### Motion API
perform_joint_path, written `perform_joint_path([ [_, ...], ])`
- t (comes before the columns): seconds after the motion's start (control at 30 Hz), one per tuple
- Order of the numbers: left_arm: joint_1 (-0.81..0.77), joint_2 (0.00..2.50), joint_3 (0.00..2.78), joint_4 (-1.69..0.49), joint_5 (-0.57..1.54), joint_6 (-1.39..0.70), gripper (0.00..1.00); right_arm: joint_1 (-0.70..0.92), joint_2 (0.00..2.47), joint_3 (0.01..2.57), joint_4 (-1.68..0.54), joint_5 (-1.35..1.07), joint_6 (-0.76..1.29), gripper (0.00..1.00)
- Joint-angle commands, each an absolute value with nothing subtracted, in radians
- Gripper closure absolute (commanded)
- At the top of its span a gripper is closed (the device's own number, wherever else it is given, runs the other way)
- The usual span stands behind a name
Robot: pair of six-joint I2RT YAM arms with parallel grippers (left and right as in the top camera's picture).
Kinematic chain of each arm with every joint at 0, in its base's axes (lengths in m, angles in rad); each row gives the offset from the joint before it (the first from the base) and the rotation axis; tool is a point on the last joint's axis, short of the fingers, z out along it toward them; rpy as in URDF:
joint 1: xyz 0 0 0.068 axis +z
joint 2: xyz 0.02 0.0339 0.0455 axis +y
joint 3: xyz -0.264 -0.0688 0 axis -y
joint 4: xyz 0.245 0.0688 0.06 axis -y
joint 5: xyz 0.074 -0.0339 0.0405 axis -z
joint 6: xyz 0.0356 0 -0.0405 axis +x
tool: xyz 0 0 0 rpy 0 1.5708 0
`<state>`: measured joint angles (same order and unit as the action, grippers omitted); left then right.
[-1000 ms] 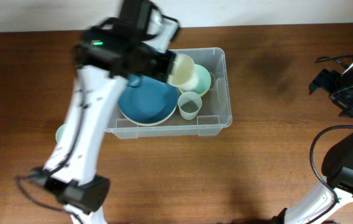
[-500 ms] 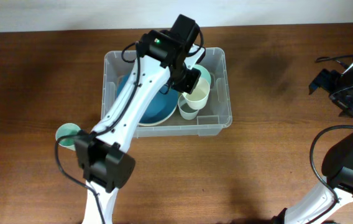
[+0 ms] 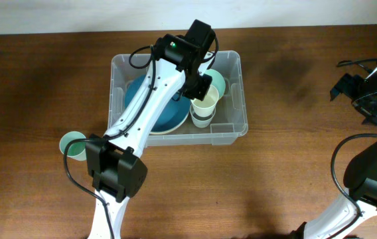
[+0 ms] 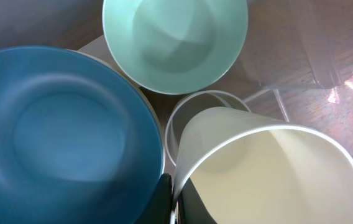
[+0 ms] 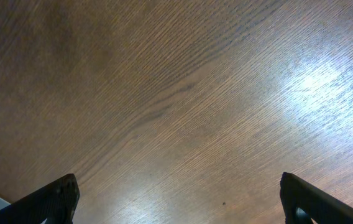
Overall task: Pack container
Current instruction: 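Lower the cream cup into the grey cup and release, then move the left gripper to the small mint green cup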
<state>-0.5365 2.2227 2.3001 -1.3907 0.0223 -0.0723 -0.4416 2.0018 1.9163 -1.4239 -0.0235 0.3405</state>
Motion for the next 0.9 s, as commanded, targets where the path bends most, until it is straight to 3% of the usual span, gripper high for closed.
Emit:
perform_joint_path([
  [0.0,-0.534,2.246,2.291,-1.391,0.001,-0.093,0.99,-0.439,2.002,1.915,-1.423,-0.015,0.349,0.01],
  [0.17,-0.534,2.281,2.291,-1.399,0.004,-0.093,0.96,-0.439,2.002,1.915,-1.423,-0.015,0.349,0.01],
  [0.27,-0.534,2.283,2.291,-1.388,0.002,-0.093,0.62,-0.439,2.002,1.915,-1.423,-0.015,0.349,0.01],
  [0.43,-0.533,2.282,2.321,-1.369,-0.001,-0.088,0.35,-0.439,2.002,1.915,-1.423,-0.015,0.349,0.01],
  [0.53,-0.526,2.281,2.399,-1.404,-0.016,-0.075,0.32,-0.439,2.002,1.915,-1.423,-0.015,0.349,0.01],
  [0.73,-0.454,2.278,2.753,-1.688,-0.185,-0.154,0.26,-0.439,2.002,1.915,-1.423,-0.015,0.349,0.01],
  [0.87,-0.384,2.202,2.756,-1.688,-0.182,-0.187,0.25,-0.439,2.002,1.915,-1.423,-0.015,0.349,0.01],
])
